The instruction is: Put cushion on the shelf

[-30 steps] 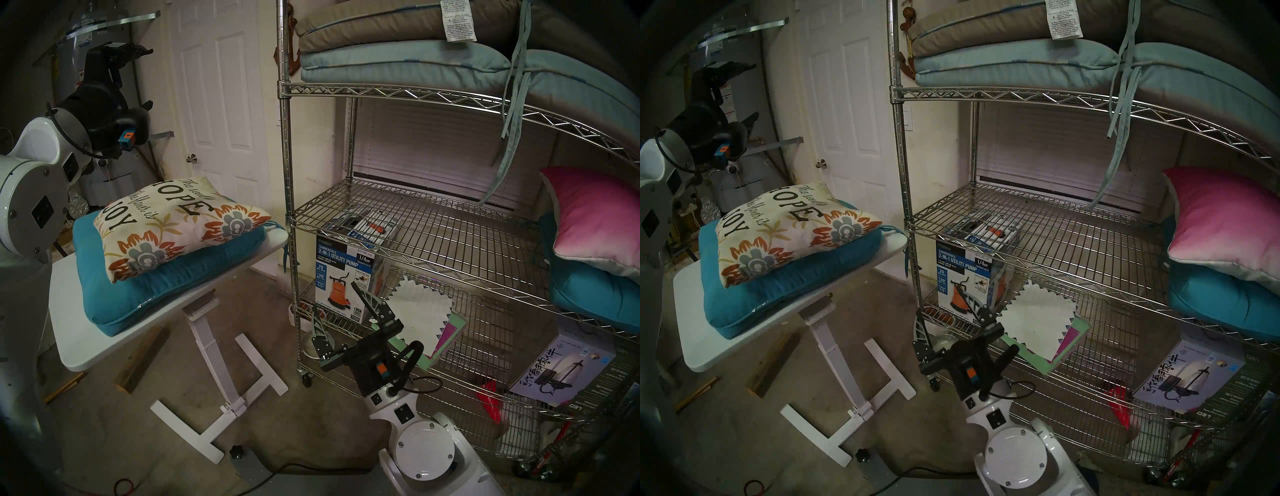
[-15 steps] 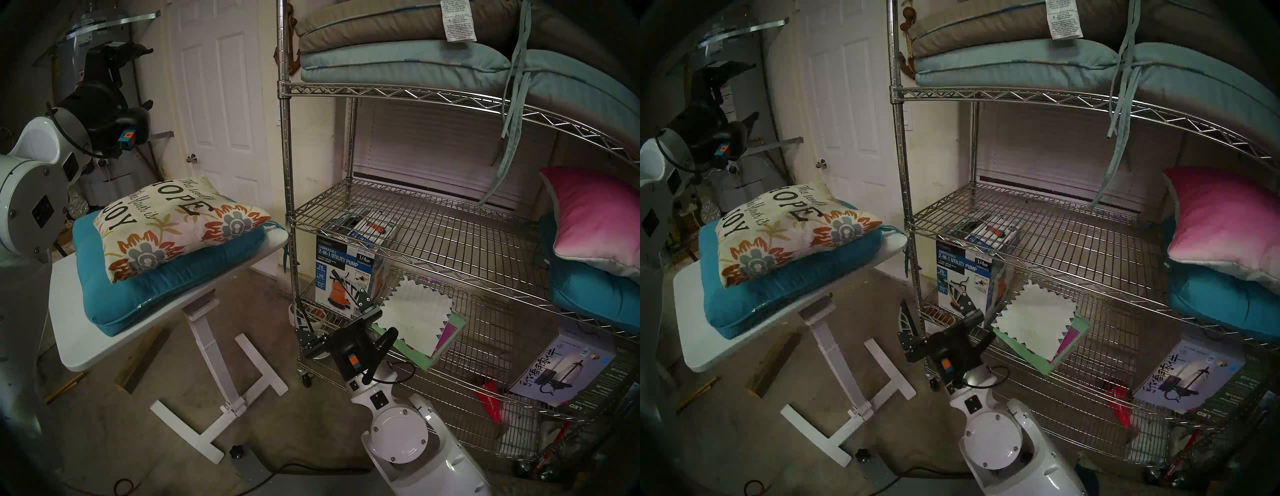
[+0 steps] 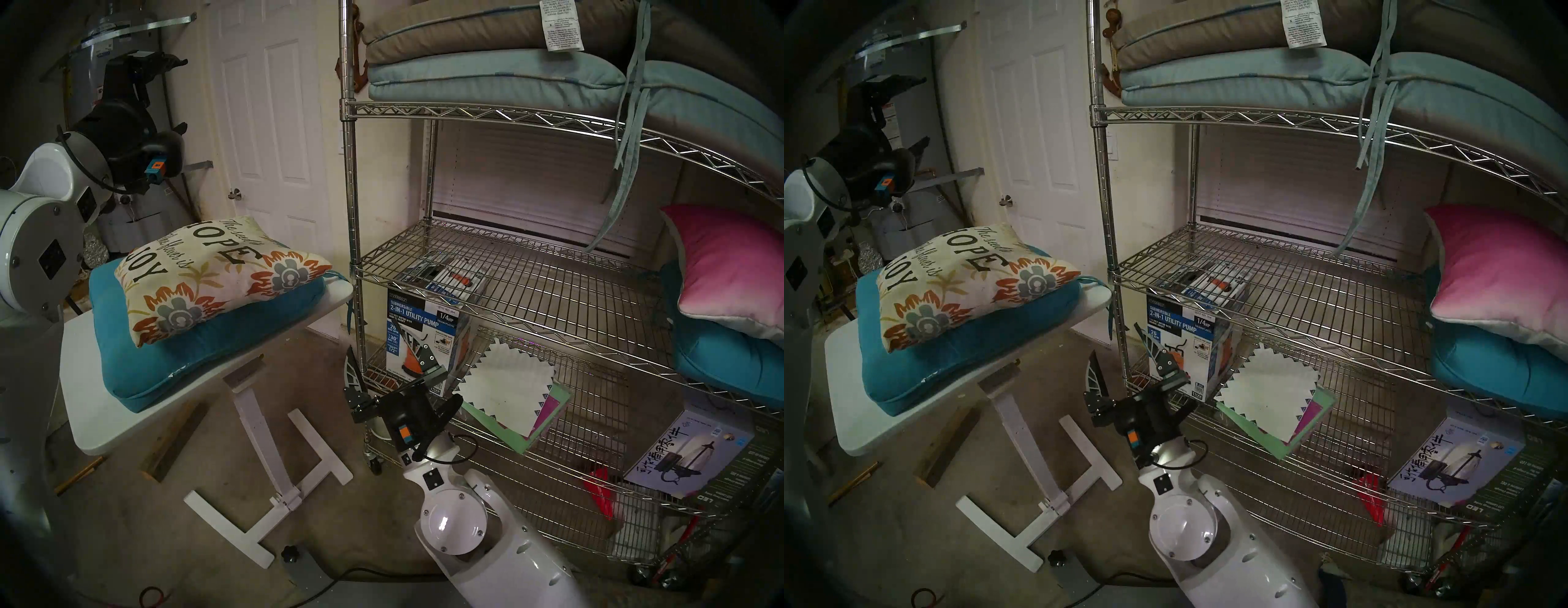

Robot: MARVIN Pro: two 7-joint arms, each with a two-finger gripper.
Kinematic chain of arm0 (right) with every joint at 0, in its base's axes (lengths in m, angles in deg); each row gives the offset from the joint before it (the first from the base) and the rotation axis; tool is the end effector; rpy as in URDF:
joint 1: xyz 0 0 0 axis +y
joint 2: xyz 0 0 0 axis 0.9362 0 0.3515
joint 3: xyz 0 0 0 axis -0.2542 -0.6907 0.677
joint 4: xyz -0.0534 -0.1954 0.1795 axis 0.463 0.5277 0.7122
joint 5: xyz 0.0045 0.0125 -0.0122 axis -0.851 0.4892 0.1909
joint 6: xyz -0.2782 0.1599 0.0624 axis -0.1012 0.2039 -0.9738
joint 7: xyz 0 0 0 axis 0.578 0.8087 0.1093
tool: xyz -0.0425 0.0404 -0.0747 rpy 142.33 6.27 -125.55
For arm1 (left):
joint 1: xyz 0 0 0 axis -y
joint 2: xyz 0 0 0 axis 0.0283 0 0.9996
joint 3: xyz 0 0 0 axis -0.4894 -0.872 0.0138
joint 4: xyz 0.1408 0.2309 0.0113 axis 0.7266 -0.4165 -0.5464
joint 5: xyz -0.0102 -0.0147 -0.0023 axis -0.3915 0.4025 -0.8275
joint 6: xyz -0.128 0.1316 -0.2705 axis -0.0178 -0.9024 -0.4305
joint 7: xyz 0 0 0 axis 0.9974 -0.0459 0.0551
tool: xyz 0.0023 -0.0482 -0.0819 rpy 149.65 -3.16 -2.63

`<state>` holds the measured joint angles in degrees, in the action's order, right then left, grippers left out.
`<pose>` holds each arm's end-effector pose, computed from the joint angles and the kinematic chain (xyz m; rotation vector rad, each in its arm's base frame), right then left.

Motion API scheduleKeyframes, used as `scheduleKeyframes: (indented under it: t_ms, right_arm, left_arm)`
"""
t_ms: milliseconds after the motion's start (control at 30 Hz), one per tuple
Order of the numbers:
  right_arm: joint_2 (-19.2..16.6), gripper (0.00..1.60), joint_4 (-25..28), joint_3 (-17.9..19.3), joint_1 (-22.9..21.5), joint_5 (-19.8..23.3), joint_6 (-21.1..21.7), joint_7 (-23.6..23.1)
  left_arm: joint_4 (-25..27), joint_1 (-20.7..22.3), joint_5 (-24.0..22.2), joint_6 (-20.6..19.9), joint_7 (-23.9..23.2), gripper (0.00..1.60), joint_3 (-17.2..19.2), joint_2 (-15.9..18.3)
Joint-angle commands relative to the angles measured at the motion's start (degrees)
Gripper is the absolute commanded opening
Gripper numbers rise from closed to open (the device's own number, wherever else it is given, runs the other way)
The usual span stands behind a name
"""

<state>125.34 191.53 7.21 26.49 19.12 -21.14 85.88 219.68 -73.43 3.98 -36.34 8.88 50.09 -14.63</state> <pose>0.3235 0.1949 -0.2383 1.4066 0.8079 2.6332 0.3053 0.0730 0.1209 -0.7493 1.0999 -1.1090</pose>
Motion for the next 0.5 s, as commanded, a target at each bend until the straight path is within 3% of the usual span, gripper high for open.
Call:
scheduleKeyframes:
  t_ms: [0,200,467]
  right_arm:
    - [0.71,1.60,-0.56,-3.97,-5.35,-0.89,1.16,7.17]
    - [1.55,1.60,0.12,-5.97,-7.94,-5.02,2.82,9.14]
    - [1.95,1.60,0.49,-7.34,-9.86,-10.58,4.45,7.16]
  left_arm:
    - [0.49,0.19,-0.12,-0.02,0.26,1.60,0.42,-0.15]
    - [0.49,0.23,-0.11,-0.01,0.26,1.60,0.38,-0.13]
    - [0.49,0.15,-0.10,-0.03,0.24,1.60,0.45,-0.18]
